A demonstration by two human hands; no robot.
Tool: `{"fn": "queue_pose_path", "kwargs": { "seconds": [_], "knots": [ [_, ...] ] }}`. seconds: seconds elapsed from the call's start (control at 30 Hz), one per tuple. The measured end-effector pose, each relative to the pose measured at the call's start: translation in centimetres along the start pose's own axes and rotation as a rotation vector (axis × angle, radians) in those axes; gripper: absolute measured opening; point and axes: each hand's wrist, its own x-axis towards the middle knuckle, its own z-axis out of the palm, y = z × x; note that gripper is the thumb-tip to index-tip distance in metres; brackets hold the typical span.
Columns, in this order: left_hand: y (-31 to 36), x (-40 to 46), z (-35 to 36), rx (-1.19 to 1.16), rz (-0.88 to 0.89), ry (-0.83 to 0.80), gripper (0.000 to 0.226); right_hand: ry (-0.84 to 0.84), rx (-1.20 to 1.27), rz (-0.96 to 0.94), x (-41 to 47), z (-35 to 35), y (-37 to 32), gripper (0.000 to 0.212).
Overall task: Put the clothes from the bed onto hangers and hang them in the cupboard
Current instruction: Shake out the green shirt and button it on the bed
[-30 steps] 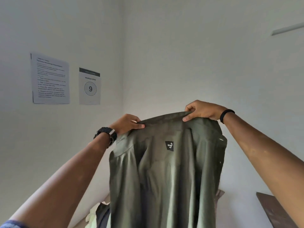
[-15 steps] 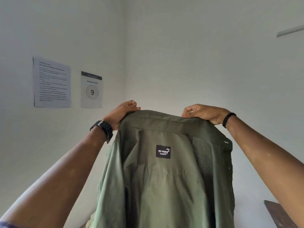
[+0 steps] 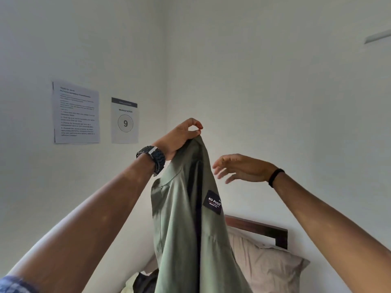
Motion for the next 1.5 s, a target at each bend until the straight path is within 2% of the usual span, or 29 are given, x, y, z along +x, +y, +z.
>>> {"fn": "queue_pose_path", "kwargs": {
  "seconds": [0.13, 0.23, 0.4, 0.5, 0.63, 0.77, 0.83, 0.9, 0.97, 1.0, 1.07, 1.13, 1.2, 1.27, 1.33, 1.4, 1.43, 1.47, 1.5],
  "knots": [
    [-0.5, -0.1, -0.5, -0.094, -0.006, 0.038, 0.015, 0.009, 0.190, -0.145, 0.4, 1.8, -0.7, 0.034],
    [-0.7, -0.1, -0.5, -0.091, -0.016, 0.021, 0.014, -0.050, 0.122, -0.160, 1.0, 3.1, -1.0, 0.031],
    [-1.2, 0.1, -0.3, -0.057, -0.027, -0.001, 0.014, -0.026, 0.049, -0.165, 1.9, 4.7, -0.8, 0.040],
    [-1.5, 0.2, -0.5, -0.026, -0.044, 0.051, 0.014, -0.098, 0.074, -0.164, 1.7, 4.9, -0.5, 0.040],
    [-2.0, 0.3, -0.8, -0.019, -0.054, 0.130, 0.015, -0.016, 0.003, -0.147, 1.8, 4.6, 0.1, 0.028],
    [-2.2, 0.4, -0.9, -0.016, -0.059, 0.144, 0.015, -0.080, -0.085, -0.065, 1.7, 4.4, 0.9, 0.027],
    [-2.5, 0.5, -1.4, 0.102, -0.073, 0.175, 0.013, -0.107, -0.100, -0.015, 1.6, 4.0, 1.2, 0.028],
    [-3.1, 0.3, -2.1, 0.482, -0.014, 0.217, 0.008, -0.109, -0.088, 0.008, 1.4, 3.3, 1.3, 0.029],
    [-4.0, -0.3, -2.3, 0.877, 0.080, 0.167, 0.012, -0.047, -0.097, -0.010, 1.4, 2.5, 1.1, 0.026],
    [-4.6, -0.8, -2.2, 0.995, 0.111, 0.115, 0.019, 0.006, -0.114, -0.030, 1.4, 2.2, 0.8, 0.023],
    [-5.8, -1.5, -1.7, 1.060, 0.134, 0.038, 0.025, 0.100, -0.183, -0.086, 1.6, 1.7, 0.0, 0.026],
    [-6.8, -1.8, -1.6, 0.917, 0.079, 0.056, 0.027, 0.128, -0.253, -0.121, 1.8, 1.5, -0.8, 0.029],
    [-7.3, -1.9, -1.7, 0.629, -0.077, 0.070, 0.021, 0.110, -0.293, -0.123, 1.7, 1.0, -1.3, 0.030],
    [-7.5, -2.2, -2.2, 0.319, -0.271, 0.009, 0.009, 0.096, -0.317, -0.113, 1.5, 0.6, -1.6, 0.030],
    [-7.9, -2.5, -2.7, 0.297, -0.359, -0.034, 0.007, 0.091, -0.322, -0.109, 1.4, 0.4, -1.7, 0.034],
    [-8.5, -2.3, -2.7, 0.614, -0.254, 0.020, 0.015, 0.096, -0.312, -0.105, 1.6, 0.2, -1.7, 0.038],
    [-8.7, -2.2, -2.2, 0.766, -0.139, 0.119, 0.019, 0.104, -0.303, -0.103, 1.7, 0.3, -1.8, 0.039],
    [-8.7, -2.2, -1.3, 0.810, -0.009, 0.243, 0.022, 0.113, -0.298, -0.101, 1.8, 0.4, -2.0, 0.041],
    [-8.6, -2.5, -0.3, 0.734, 0.087, 0.332, 0.024, 0.118, -0.299, -0.104, 1.9, 0.5, -2.2, 0.045]
  ]
}}
